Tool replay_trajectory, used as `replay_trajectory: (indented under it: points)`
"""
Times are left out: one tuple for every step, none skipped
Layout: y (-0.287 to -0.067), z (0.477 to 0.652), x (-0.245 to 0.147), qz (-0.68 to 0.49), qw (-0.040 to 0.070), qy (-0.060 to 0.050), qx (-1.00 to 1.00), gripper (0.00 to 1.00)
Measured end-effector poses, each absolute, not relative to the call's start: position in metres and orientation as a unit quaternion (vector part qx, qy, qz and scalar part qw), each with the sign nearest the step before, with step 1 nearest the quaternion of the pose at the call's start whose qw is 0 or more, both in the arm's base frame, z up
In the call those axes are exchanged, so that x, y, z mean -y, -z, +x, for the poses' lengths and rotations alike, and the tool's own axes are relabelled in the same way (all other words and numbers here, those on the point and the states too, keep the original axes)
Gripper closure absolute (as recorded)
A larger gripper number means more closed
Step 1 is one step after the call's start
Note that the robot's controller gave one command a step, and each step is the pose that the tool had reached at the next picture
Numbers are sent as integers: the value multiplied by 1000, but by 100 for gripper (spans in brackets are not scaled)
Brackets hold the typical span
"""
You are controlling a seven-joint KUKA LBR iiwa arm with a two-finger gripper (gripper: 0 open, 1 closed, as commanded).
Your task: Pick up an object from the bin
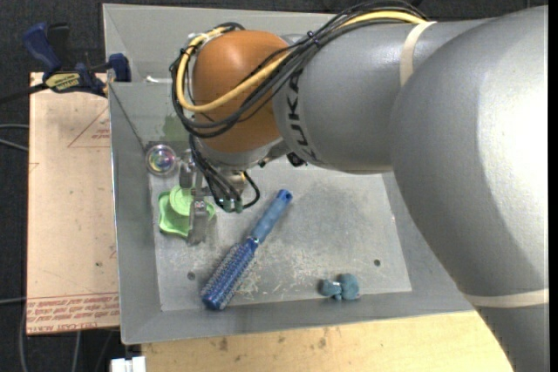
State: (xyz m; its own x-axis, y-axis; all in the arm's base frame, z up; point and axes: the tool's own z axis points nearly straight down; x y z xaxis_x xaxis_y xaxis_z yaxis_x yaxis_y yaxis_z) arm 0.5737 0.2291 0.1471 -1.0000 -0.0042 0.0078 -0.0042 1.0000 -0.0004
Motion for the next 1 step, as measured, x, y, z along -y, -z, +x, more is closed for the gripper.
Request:
replay_trajectory:
  points:
    - [-89, 608, -224, 75, -10, 4, 997, 0]
